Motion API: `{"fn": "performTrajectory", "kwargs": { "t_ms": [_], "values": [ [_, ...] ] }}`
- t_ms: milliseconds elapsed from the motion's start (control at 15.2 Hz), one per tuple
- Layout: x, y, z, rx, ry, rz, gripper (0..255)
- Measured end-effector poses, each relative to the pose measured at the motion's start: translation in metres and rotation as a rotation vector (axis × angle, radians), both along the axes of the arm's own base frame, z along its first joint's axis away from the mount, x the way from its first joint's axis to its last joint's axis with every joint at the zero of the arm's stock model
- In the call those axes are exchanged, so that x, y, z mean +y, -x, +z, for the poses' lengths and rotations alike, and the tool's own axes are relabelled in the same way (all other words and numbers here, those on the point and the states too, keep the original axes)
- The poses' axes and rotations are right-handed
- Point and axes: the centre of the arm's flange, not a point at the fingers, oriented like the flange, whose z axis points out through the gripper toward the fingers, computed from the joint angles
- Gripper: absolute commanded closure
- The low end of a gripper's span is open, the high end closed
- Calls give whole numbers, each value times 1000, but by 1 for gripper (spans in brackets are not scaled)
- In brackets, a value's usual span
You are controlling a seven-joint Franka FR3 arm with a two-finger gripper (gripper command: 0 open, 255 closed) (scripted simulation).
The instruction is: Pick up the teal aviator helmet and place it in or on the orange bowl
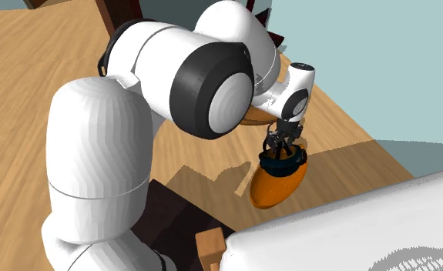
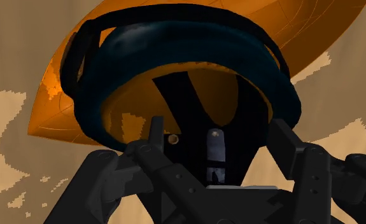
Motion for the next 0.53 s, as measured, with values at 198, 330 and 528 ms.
{"fn": "performTrajectory", "kwargs": {
  "t_ms": [198, 330, 528],
  "values": [
    [0, 0, 0, 0, 0, 0, 0],
    [0, 0, 1, -3, 1, 0, 0],
    [-1, 0, 2, -4, 1, 0, 0]
  ]
}}
